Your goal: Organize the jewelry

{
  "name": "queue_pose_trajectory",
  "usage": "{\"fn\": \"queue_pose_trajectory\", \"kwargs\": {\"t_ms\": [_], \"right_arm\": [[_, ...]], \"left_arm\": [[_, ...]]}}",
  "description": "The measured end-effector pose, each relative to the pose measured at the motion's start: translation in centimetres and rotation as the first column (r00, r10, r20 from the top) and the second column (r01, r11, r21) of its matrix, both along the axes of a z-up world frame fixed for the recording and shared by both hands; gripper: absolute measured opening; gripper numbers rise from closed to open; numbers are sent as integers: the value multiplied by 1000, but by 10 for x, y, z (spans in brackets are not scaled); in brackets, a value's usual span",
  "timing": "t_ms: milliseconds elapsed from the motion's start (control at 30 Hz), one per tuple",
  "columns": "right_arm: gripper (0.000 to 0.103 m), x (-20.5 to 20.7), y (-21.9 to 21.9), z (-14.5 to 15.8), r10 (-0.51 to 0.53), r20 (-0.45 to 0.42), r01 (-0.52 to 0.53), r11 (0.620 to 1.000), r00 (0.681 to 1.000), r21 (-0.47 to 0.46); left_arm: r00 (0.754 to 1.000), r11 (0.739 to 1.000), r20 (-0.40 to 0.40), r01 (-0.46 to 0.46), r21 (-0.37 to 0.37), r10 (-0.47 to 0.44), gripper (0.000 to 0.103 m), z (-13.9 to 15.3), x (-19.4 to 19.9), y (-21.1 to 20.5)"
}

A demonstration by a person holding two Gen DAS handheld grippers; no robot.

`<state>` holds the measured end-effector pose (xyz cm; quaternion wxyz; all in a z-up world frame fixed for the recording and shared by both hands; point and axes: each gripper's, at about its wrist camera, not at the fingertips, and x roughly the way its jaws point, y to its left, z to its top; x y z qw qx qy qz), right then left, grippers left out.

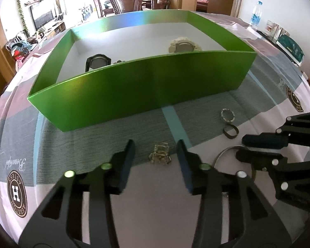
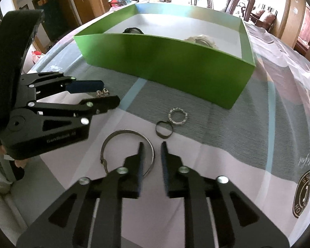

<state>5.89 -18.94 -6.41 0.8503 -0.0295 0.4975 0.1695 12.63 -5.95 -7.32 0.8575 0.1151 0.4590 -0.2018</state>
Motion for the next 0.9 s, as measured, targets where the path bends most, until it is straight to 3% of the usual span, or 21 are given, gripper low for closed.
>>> {"fn": "queue_pose_trajectory", "kwargs": {"t_ms": [100,333,600,733,833,900], "right_arm": [[23,-2,3,1,3,9,-3,1000,1000,-17],[22,-5,4,-1,5,27,-4,999,1000,-42],[22,-7,9,-2,7,39,-5,998,999,-65],[17,-8,11,-2,12,41,-9,998,999,-68],[12,-9,12,-2,21,41,-18,998,999,-66],[11,-9,13,-2,23,43,-20,997,999,-72]], "left_arm": [[1000,1000,3,2,3,-2,44,0,0,-1],[1000,1000,5,8,-2,-8,28,1,0,-2],[1000,1000,9,9,2,-9,28,1,0,-2],[1000,1000,9,10,2,-10,27,1,-1,-3],[1000,1000,10,17,3,-17,18,1,-2,-4],[1000,1000,15,21,10,-21,17,1,-3,-5]]}}
